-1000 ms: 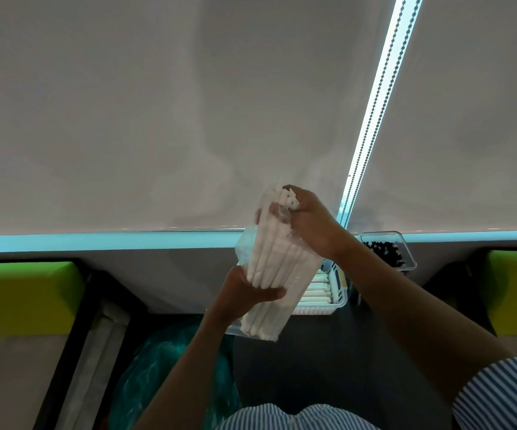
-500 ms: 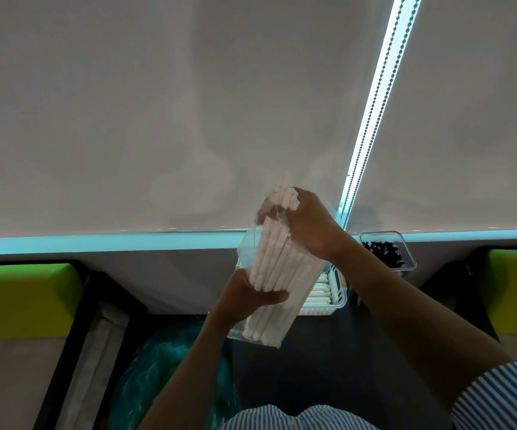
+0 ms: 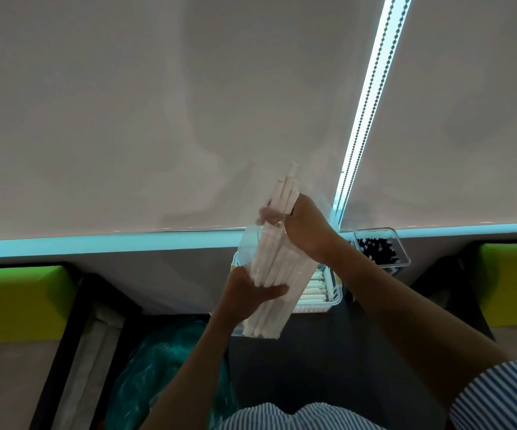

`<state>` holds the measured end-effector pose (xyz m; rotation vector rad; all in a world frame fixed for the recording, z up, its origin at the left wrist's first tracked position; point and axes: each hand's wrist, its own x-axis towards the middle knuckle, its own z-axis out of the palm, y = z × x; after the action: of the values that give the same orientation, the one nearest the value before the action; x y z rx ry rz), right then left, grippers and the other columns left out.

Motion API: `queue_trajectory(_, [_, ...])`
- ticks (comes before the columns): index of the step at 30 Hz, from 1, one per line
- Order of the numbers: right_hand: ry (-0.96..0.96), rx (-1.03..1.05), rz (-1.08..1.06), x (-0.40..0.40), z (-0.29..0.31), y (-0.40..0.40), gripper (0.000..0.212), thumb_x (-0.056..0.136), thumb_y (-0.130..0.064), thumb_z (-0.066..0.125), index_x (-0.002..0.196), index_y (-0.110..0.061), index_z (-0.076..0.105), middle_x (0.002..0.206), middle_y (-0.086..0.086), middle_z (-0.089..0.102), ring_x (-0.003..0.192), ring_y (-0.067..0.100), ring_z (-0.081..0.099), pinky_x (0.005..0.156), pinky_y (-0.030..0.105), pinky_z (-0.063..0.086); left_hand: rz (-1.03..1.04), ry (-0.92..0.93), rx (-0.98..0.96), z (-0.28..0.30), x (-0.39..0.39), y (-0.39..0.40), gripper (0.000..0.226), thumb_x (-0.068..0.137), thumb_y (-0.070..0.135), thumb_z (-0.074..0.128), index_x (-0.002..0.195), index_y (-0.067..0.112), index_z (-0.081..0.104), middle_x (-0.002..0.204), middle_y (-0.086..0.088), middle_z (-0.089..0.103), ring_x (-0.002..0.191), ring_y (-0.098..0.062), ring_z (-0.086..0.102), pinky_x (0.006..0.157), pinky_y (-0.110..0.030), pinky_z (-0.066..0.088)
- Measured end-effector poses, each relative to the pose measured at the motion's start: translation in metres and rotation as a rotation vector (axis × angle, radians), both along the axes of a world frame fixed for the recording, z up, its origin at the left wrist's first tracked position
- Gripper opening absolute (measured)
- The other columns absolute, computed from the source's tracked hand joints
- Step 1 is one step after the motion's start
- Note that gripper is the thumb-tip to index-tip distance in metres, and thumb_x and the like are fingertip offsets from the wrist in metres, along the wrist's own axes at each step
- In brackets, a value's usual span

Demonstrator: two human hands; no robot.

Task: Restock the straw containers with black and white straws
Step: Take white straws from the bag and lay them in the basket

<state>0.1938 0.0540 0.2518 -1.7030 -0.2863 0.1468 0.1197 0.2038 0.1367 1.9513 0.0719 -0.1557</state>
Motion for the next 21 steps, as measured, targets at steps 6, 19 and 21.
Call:
queue_trajectory(6, [-0.146, -0.057, -0.1, -0.005, 0.015, 0.005, 0.026, 0.103, -0.022, 0.053, 0.087, -0.009, 0.069, 0.085, 0.002, 0.076, 0.082, 0.016, 0.074, 0.083, 0.035, 0.059, 0.046, 0.003, 0.008, -0.002, -0.001, 0.005, 0.067, 0.062, 0.043, 0.091, 0.115, 0.01, 0.066, 0.108, 0.0, 0.073, 0.101, -0.015, 0.071, 0.085, -0.035, 0.062])
queue_trajectory(19, [-0.343, 0.239, -0.298, 0.026, 0.067, 0.009, 0.016, 0.102, -0.013, 0.054, 0.111, -0.003, 0.044, 0.089, 0.024, 0.061, 0.071, 0.022, 0.069, 0.07, 0.022, 0.055, 0.181, 0.154, -0.007, -0.02, -0.032, 0.054, 0.028, 0.072, 0.023, 0.09, 0.093, 0.019, 0.071, 0.092, 0.0, 0.076, 0.084, -0.016, 0.075, 0.074, -0.031, 0.063])
queue_trajectory(21, [-0.394, 0.158, -0.313, 0.031, 0.064, 0.009, 0.022, 0.102, -0.015, 0.054, 0.117, -0.001, 0.045, 0.092, 0.022, 0.063, 0.07, 0.016, 0.069, 0.072, 0.022, 0.055, 0.205, 0.153, 0.037, -0.024, -0.035, 0.064, 0.026, 0.072, 0.025, 0.089, 0.088, 0.023, 0.07, 0.088, 0.0, 0.076, 0.081, -0.016, 0.075, 0.071, -0.031, 0.063])
